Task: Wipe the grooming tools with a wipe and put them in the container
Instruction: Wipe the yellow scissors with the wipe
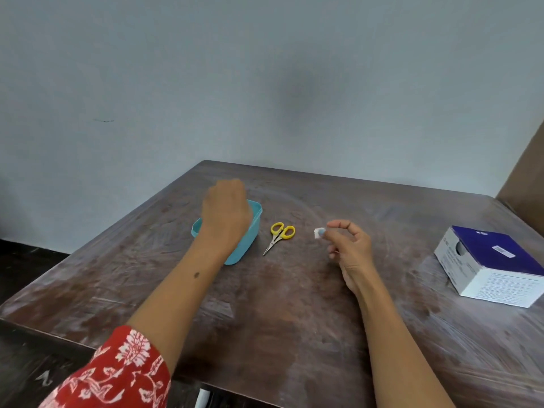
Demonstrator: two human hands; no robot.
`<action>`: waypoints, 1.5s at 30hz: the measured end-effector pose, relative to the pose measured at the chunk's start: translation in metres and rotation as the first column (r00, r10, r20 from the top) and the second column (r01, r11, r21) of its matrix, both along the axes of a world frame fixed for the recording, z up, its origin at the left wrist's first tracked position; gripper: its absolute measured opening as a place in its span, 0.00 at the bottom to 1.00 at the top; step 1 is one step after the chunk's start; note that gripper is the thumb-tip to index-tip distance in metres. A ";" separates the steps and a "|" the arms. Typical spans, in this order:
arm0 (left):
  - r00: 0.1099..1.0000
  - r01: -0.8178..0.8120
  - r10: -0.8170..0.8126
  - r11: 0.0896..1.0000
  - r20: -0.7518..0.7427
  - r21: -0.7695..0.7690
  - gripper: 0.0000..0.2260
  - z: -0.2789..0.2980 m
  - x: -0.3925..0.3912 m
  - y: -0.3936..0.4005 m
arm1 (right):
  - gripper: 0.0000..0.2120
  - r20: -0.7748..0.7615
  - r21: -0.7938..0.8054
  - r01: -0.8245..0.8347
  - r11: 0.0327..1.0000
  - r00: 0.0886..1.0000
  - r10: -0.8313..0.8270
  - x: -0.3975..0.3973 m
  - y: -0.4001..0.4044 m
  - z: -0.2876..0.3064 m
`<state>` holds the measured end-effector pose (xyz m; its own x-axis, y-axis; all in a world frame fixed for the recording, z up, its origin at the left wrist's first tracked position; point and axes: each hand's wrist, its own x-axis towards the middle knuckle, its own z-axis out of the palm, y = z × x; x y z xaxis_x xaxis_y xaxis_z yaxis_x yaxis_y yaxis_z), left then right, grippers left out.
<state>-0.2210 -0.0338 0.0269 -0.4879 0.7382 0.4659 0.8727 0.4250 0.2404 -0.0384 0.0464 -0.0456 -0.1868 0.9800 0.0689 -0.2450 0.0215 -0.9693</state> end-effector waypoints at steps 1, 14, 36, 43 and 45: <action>0.998 0.056 -0.055 0.998 -0.028 0.036 0.10 -0.002 0.010 0.002 | 0.08 -0.074 -0.043 -0.022 0.999 0.997 0.018 0.001 0.000 0.001; 0.990 0.128 -0.137 0.958 -0.015 -0.256 0.18 -0.066 0.073 0.050 | 0.05 -0.309 -0.136 -0.109 0.985 0.949 0.063 0.001 0.001 0.004; 0.840 0.486 -0.539 0.797 0.060 0.358 0.09 -0.071 0.064 0.046 | 0.05 -0.181 -0.096 0.204 0.974 0.959 -0.218 -0.011 0.007 -0.006; 0.738 0.498 -0.641 0.730 0.213 0.468 0.10 -0.078 0.057 0.052 | 0.07 -0.269 -0.128 0.143 0.981 0.947 -0.173 -0.010 0.004 -0.004; 0.691 0.468 -0.660 0.719 0.294 0.513 0.11 -0.077 0.059 0.050 | 0.08 -0.281 -0.105 0.152 0.983 0.943 -0.176 -0.011 0.005 -0.004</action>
<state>-0.1616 0.0166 -0.0504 -0.2480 0.7519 0.6109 0.6702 -0.3222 0.6686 -0.0490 0.0510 -0.0494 -0.0070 0.9999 0.0151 -0.5138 0.0094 -0.8579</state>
